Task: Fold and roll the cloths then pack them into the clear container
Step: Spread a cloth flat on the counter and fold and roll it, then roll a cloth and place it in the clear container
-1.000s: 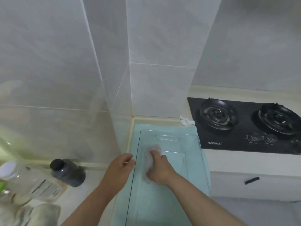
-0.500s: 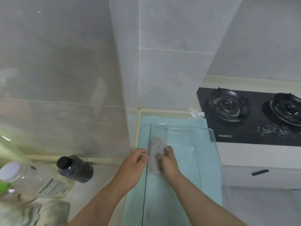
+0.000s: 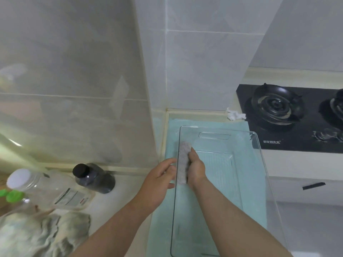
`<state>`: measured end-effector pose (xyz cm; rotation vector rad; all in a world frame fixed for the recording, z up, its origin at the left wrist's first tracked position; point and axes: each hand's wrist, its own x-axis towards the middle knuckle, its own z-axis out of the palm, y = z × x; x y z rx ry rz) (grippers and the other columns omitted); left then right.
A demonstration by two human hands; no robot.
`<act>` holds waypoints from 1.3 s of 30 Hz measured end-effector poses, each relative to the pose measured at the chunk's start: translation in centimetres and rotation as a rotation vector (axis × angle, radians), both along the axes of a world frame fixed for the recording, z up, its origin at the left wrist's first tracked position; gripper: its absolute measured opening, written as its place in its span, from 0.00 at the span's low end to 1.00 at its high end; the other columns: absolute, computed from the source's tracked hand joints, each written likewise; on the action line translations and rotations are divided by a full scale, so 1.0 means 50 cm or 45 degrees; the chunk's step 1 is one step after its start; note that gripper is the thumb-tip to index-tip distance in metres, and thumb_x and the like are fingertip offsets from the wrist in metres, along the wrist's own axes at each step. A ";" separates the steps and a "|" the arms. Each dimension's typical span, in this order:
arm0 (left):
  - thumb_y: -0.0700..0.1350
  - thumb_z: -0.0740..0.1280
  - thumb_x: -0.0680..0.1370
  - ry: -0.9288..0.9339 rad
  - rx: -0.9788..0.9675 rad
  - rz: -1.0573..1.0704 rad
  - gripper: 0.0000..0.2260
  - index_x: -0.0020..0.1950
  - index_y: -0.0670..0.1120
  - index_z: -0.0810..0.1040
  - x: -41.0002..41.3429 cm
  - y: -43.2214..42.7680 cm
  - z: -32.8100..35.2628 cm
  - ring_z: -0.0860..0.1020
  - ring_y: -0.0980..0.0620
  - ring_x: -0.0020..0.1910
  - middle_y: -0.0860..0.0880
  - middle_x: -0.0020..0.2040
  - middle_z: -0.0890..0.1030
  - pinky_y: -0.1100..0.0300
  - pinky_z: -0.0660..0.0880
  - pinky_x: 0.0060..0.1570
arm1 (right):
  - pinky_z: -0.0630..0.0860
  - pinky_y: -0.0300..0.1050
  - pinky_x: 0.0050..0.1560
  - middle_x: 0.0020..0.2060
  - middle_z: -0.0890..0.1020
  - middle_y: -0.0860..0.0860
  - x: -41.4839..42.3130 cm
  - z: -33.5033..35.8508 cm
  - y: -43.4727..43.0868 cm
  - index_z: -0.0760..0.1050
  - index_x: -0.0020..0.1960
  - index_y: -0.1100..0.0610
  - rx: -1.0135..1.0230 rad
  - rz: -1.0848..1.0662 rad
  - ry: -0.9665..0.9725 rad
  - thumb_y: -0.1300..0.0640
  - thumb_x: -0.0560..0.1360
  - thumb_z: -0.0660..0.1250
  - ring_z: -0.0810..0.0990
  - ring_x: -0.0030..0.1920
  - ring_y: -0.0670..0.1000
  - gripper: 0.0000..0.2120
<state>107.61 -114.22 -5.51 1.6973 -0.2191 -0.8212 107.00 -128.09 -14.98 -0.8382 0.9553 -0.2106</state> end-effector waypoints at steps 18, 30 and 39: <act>0.46 0.59 0.83 0.056 -0.032 -0.070 0.10 0.51 0.49 0.80 0.038 0.052 0.080 0.81 0.51 0.51 0.48 0.51 0.83 0.56 0.78 0.53 | 0.57 0.42 0.69 0.71 0.66 0.44 -0.129 0.225 0.001 0.64 0.74 0.50 -0.670 0.310 0.200 0.45 0.81 0.53 0.61 0.74 0.48 0.23; 0.47 0.58 0.83 -0.233 -0.167 -0.107 0.11 0.51 0.53 0.80 0.024 0.122 0.164 0.81 0.57 0.52 0.53 0.51 0.83 0.60 0.77 0.54 | 0.66 0.25 0.55 0.64 0.74 0.36 -0.198 0.378 0.080 0.71 0.68 0.46 -1.036 0.453 -0.048 0.50 0.83 0.56 0.67 0.63 0.28 0.15; 0.54 0.62 0.72 -0.363 -0.174 0.290 0.14 0.50 0.51 0.82 -0.051 0.247 0.221 0.81 0.52 0.49 0.49 0.48 0.84 0.59 0.76 0.49 | 0.64 0.30 0.60 0.65 0.72 0.31 -0.210 0.440 0.122 0.70 0.67 0.39 -1.075 0.748 -0.324 0.39 0.78 0.57 0.66 0.65 0.28 0.19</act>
